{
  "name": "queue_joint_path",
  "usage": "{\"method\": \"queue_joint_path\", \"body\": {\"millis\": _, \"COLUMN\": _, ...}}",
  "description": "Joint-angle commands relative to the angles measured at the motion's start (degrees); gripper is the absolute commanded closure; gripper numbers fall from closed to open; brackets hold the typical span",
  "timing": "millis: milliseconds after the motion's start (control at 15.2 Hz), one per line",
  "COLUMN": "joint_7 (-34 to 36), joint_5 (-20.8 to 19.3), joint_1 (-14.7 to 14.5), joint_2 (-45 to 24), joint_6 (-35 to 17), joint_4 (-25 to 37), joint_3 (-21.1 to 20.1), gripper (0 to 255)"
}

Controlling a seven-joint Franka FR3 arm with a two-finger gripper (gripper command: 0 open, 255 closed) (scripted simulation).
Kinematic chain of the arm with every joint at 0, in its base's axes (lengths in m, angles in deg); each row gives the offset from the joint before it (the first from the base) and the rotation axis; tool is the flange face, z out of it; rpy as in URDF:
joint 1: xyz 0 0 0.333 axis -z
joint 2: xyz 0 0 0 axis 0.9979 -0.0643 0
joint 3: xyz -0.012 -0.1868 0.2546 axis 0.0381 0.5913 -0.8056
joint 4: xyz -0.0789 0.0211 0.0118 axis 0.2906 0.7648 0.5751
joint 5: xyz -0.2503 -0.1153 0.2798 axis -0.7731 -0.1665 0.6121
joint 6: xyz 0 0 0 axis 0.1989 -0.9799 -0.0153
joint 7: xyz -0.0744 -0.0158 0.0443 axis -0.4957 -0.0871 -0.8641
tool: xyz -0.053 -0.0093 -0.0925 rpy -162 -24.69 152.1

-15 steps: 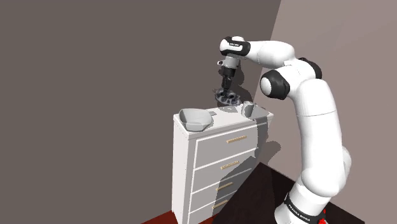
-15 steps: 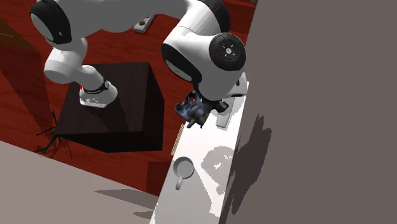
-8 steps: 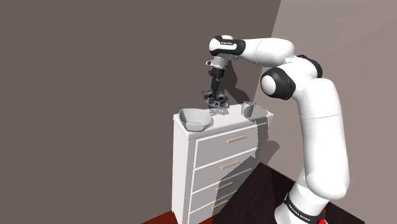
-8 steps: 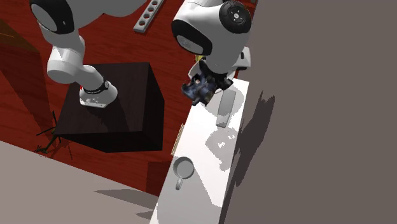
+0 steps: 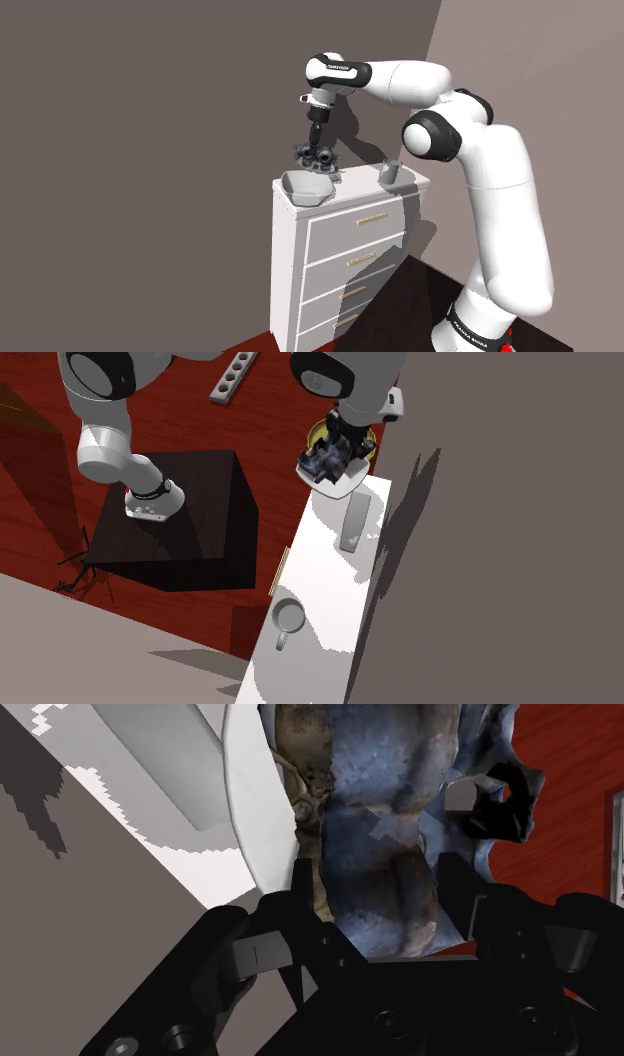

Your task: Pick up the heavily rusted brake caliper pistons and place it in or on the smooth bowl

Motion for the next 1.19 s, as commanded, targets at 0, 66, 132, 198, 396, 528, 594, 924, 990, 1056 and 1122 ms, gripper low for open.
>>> {"method": "queue_joint_path", "body": {"millis": 0, "joint_7": 2.39, "joint_5": 0.26, "joint_1": -1.44, "joint_2": -0.72, "joint_6": -0.16, "joint_4": 1.2, "joint_3": -0.67, "gripper": 255}}
{"method": "queue_joint_path", "body": {"millis": 66, "joint_7": 3.87, "joint_5": 0.48, "joint_1": -2.22, "joint_2": -1.44, "joint_6": -0.07, "joint_4": 2.38, "joint_3": -1.12, "gripper": 255}}
{"method": "queue_joint_path", "body": {"millis": 132, "joint_7": 3.67, "joint_5": 0.44, "joint_1": -2.44, "joint_2": -1.29, "joint_6": -0.9, "joint_4": 1.36, "joint_3": -1.11, "gripper": 255}}
{"method": "queue_joint_path", "body": {"millis": 198, "joint_7": 3.47, "joint_5": 0.4, "joint_1": -2.64, "joint_2": -1.17, "joint_6": -1.72, "joint_4": 0.38, "joint_3": -1.1, "gripper": 255}}
{"method": "queue_joint_path", "body": {"millis": 396, "joint_7": 2.87, "joint_5": 0.37, "joint_1": -3.16, "joint_2": -0.92, "joint_6": -4.08, "joint_4": -2.35, "joint_3": -1.1, "gripper": 255}}
{"method": "queue_joint_path", "body": {"millis": 528, "joint_7": 2.48, "joint_5": 0.4, "joint_1": -3.45, "joint_2": -0.85, "joint_6": -5.6, "joint_4": -4.02, "joint_3": -1.12, "gripper": 255}}
{"method": "queue_joint_path", "body": {"millis": 594, "joint_7": 2.29, "joint_5": 0.43, "joint_1": -3.58, "joint_2": -0.84, "joint_6": -6.34, "joint_4": -4.81, "joint_3": -1.13, "gripper": 255}}
{"method": "queue_joint_path", "body": {"millis": 924, "joint_7": 1.31, "joint_5": 0.71, "joint_1": -4.11, "joint_2": -1.04, "joint_6": -9.9, "joint_4": -8.38, "joint_3": -1.26, "gripper": 255}}
{"method": "queue_joint_path", "body": {"millis": 990, "joint_7": 1.14, "joint_5": 0.78, "joint_1": -4.18, "joint_2": -1.12, "joint_6": -10.52, "joint_4": -8.96, "joint_3": -1.3, "gripper": 255}}
{"method": "queue_joint_path", "body": {"millis": 1056, "joint_7": 1.14, "joint_5": 0.78, "joint_1": -4.18, "joint_2": -1.11, "joint_6": -10.52, "joint_4": -8.96, "joint_3": -1.3, "gripper": 255}}
{"method": "queue_joint_path", "body": {"millis": 1122, "joint_7": 1.14, "joint_5": 0.78, "joint_1": -4.18, "joint_2": -1.12, "joint_6": -10.52, "joint_4": -8.96, "joint_3": -1.3, "gripper": 255}}
